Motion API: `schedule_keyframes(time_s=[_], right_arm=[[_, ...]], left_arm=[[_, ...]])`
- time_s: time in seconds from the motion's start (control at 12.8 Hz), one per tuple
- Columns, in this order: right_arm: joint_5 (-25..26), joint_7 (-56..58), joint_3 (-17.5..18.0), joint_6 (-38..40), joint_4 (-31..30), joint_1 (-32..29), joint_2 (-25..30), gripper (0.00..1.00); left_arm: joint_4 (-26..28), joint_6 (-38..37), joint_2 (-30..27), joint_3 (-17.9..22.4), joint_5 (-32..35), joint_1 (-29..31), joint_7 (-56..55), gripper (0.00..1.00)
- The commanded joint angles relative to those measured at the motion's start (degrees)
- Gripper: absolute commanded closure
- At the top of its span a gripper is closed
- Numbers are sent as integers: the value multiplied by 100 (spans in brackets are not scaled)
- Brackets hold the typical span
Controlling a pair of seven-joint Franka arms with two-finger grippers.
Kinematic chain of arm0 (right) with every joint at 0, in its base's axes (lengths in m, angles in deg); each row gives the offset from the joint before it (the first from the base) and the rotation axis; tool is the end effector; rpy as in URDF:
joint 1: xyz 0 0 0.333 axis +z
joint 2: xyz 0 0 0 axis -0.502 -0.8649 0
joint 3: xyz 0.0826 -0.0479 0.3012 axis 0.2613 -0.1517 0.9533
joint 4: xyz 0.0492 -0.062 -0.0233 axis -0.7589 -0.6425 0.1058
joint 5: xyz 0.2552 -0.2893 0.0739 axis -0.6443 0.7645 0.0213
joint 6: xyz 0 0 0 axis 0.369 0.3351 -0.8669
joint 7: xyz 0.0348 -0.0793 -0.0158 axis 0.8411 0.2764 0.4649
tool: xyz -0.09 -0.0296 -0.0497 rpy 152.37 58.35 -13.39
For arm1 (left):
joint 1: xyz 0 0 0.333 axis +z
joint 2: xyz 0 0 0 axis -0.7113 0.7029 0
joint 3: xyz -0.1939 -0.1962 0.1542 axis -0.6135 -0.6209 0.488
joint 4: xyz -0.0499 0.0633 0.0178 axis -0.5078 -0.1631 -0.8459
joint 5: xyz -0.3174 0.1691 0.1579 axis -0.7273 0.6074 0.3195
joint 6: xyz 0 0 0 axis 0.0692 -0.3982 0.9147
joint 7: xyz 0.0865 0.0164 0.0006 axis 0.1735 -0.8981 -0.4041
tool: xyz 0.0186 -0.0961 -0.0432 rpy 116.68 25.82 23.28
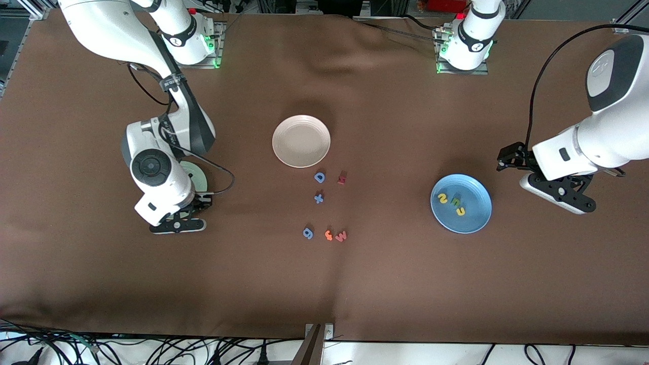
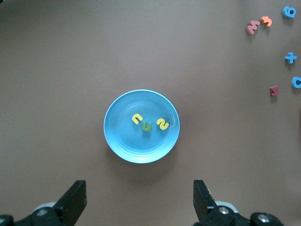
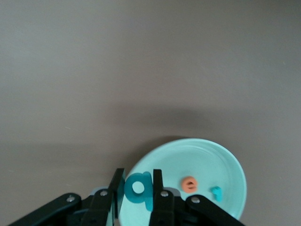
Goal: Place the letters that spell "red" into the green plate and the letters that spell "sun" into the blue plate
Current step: 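Carry the cyan a to the green plate while the left gripper withdraws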
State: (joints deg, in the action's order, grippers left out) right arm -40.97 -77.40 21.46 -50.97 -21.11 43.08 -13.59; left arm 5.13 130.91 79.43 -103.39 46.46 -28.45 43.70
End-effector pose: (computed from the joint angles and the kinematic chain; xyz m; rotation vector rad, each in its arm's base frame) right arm 0.6532 0.1503 0.2827 2.9431 0.1587 -0.0503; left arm 0.6378 -0.0707 0.5185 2.9917 -0.6688 -0.1177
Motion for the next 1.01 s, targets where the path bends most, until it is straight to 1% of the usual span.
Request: schedule_keyframes(time_s=[0.0,0.08,0.16,0.23,0.31,0.55,0.78,0.86,0.94], right_arm=[[-95,267,53,-70,-736,-292,340,98],[-164,303,53,-61,-956,-337,427,98],[-374,338,53,-78,-1184,-398,445,98],[-541,347,53,-87,-1282,-460,428,98],[-595,347,53,-87,-1336,-478,384,98],[-605,399,53,-131,-1389,-504,183,97],[-613,435,62,-315,-1424,-618,6,92],[-613,435,62,-376,-1424,-610,-55,88],[-613,435,62,-447,-1424,-618,-82,77]], left_arm=[[-198,-122,79,-55,145,-10,-120,0],[-163,-131,53,-55,119,-2,-268,0],[-163,-140,44,-72,145,-10,-444,0],[-163,-148,27,-90,145,-10,-533,0],[-163,-166,-8,-90,145,-10,-542,0],[-180,-280,-219,-38,163,-10,-919,0],[-180,-280,-220,-37,163,-2,-920,0],[-180,-280,-220,-37,163,-2,-912,0],[-172,-289,-255,6,154,7,-877,0]])
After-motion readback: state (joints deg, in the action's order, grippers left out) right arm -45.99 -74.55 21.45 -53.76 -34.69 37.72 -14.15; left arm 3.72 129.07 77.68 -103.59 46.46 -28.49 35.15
